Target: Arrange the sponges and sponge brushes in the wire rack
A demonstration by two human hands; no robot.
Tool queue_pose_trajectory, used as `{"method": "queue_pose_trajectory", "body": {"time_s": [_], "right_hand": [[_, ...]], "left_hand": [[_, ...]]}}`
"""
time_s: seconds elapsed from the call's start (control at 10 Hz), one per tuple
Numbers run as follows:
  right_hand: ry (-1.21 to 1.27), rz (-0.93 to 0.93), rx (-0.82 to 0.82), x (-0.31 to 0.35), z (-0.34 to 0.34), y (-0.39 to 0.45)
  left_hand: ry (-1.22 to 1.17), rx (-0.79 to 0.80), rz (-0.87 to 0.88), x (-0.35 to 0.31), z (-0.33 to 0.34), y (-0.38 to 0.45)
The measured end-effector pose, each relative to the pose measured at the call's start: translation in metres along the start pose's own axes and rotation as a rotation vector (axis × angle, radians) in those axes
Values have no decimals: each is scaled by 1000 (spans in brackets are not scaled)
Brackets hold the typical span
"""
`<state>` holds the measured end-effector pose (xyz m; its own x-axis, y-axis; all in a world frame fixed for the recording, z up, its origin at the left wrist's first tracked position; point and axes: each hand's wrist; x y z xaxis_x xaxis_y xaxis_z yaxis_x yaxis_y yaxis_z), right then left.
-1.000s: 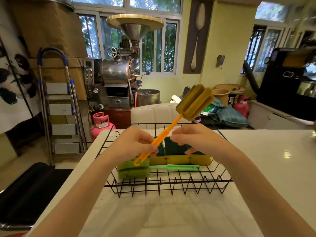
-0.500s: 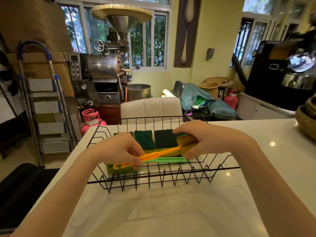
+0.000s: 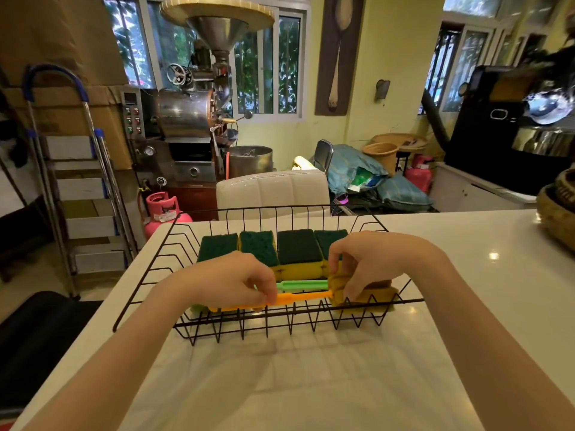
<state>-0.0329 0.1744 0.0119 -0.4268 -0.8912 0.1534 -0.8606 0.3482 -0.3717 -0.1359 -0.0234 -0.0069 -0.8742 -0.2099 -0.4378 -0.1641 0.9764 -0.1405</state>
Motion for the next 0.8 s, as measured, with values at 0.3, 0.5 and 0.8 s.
{"method": "queue_pose_trajectory", "body": {"time_s": [0.3,0.5,0.8], "right_hand": [[-93,-11,-41,7,10,9],[-133,-13,-24,12,17,15],[34,-93,-91,7,-1,-7]], "left_hand": [[-10,117,-203,-2,8,6],[-51,128,-333,-2,10,8],[-194,136,-200,-3,3,1]]}}
Point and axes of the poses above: each hand's wrist, its own y-axis towards the middle knuckle, its own z-axis out of the palm, x = y × z, and after that the axes turned 12 degrees about z, right-handed
